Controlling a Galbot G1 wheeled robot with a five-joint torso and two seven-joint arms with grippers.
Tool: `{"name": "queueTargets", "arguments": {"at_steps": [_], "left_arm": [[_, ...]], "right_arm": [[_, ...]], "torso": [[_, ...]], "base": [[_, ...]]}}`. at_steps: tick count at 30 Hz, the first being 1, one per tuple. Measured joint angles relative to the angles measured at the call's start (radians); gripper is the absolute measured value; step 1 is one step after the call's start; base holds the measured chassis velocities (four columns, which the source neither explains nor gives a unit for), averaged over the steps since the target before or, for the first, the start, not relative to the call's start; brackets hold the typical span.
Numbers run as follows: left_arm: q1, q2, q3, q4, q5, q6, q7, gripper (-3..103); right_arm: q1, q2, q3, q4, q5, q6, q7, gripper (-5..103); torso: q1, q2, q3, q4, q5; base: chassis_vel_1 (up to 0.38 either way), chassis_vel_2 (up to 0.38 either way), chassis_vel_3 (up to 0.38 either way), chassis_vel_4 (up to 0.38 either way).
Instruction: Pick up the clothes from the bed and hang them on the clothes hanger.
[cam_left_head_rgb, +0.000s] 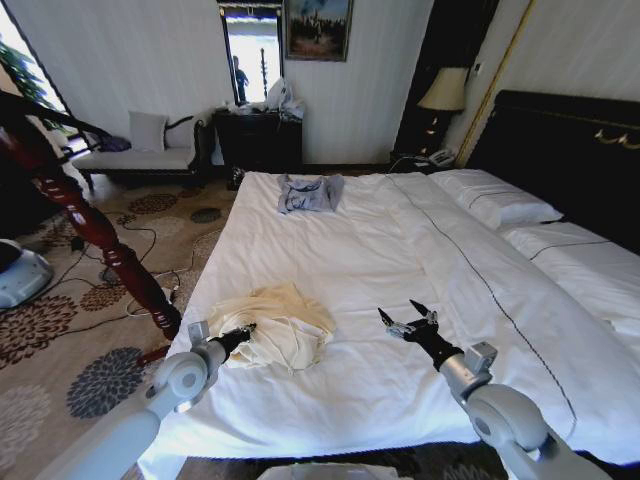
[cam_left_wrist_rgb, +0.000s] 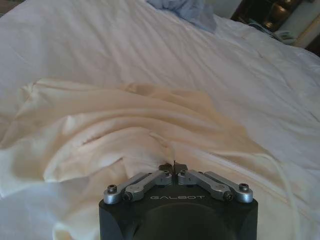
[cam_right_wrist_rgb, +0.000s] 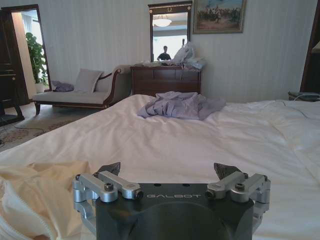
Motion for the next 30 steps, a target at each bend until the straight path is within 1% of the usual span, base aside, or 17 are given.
{"name": "queueTargets", "arguments": {"at_steps": [1,2,4,6,8,9,11,13,15,16,17,18,20,21,24,27,30], "left_arm": [[0.000,0.000,0.000,0.000,0.000,0.000,0.000,0],[0.038,0.009,-0.019,-0.031,0.003,-0.002,-0.005,0],[0.116,0.031,-0.052,-0.092,0.015,-0.011,-0.021,0],[0.138,0.041,-0.060,-0.114,0.017,-0.012,-0.027,0],[0.188,0.060,-0.085,-0.155,0.023,-0.012,-0.036,0],[0.242,0.063,-0.128,-0.183,0.027,-0.012,-0.046,0],[0.342,0.053,-0.211,-0.220,0.029,0.000,-0.060,0],[0.370,0.049,-0.231,-0.228,0.029,0.004,-0.064,0],[0.517,0.022,-0.341,-0.257,0.033,0.038,-0.088,0],[0.517,0.022,-0.341,-0.257,0.033,0.038,-0.088,0],[0.570,0.011,-0.382,-0.266,0.040,0.049,-0.094,0],[0.589,0.006,-0.398,-0.269,0.043,0.054,-0.098,0],[0.699,-0.034,-0.496,-0.285,0.073,0.084,-0.111,0],[0.724,-0.048,-0.518,-0.288,0.082,0.086,-0.113,0],[0.752,-0.076,-0.542,-0.291,0.097,0.088,-0.121,0],[0.768,-0.100,-0.547,-0.297,0.114,0.108,-0.147,0],[0.776,-0.115,-0.503,-0.302,0.167,0.116,-0.159,0]], "right_arm": [[0.000,0.000,0.000,0.000,0.000,0.000,0.000,100],[-0.005,0.002,-0.001,0.004,-0.001,0.000,-0.002,100],[-0.025,0.012,0.003,0.017,-0.006,0.000,-0.007,100],[-0.040,0.020,0.011,0.025,-0.011,0.000,-0.008,100],[-0.055,0.033,0.018,0.035,-0.017,-0.001,-0.009,100],[-0.053,0.035,0.017,0.038,-0.018,-0.006,-0.009,100],[-0.040,0.024,0.001,0.034,-0.016,-0.017,-0.012,100],[-0.036,0.019,-0.004,0.030,-0.016,-0.020,-0.014,100],[-0.018,-0.006,-0.020,0.006,-0.007,-0.025,-0.020,100],[-0.018,-0.006,-0.020,0.006,-0.007,-0.025,-0.020,100],[-0.009,-0.015,-0.024,-0.003,-0.001,-0.026,-0.020,100],[-0.005,-0.018,-0.025,-0.007,0.001,-0.026,-0.021,100],[0.022,-0.033,-0.034,-0.028,0.020,-0.030,-0.021,100],[0.034,-0.039,-0.040,-0.035,0.028,-0.032,-0.021,100],[0.057,-0.049,-0.055,-0.045,0.037,-0.035,-0.025,100],[0.082,-0.070,-0.077,-0.049,0.065,-0.046,-0.033,100],[0.130,-0.114,-0.120,-0.046,0.133,-0.074,-0.044,100]], "torso": [[0.000,0.000,0.000,0.0000,0.0000],[0.000,0.000,0.000,0.0000,0.0001],[0.000,0.000,0.000,0.0012,0.0001],[0.000,0.000,0.000,0.0007,0.0000],[0.000,0.000,0.000,-0.0008,-0.0004],[0.000,0.000,0.000,-0.0007,-0.0002],[0.000,0.000,0.000,0.0001,0.0002],[0.000,0.000,0.000,0.0004,0.0000],[0.000,0.000,0.000,0.0004,-0.0002],[0.000,0.000,0.000,0.0004,-0.0002],[0.000,0.000,0.000,0.0004,-0.0002],[0.000,0.000,0.000,0.0004,-0.0002],[0.000,0.000,0.000,0.0002,0.0000],[0.000,0.000,0.000,0.0004,0.0001],[0.000,0.000,0.000,0.0003,0.0001],[0.000,0.000,0.000,-0.0001,0.0000],[0.000,0.000,0.000,0.0002,0.0000]], "base": [[0.000,0.000,0.000,0.000],[0.000,0.000,0.000,0.000],[0.000,0.000,0.000,0.000],[0.000,0.000,0.000,0.000],[0.000,0.000,0.000,0.000],[0.000,0.000,0.000,0.000],[0.000,0.000,0.000,0.000],[0.000,0.000,0.000,0.000],[0.000,0.000,0.000,0.000],[0.000,0.000,0.000,0.000],[0.000,0.000,0.000,0.000],[0.000,0.000,0.000,0.000],[0.000,0.000,0.000,0.000],[0.000,0.000,0.000,0.000],[0.000,0.000,0.000,0.000],[0.000,0.000,0.000,0.000],[0.000,0.000,0.000,0.000]]}}
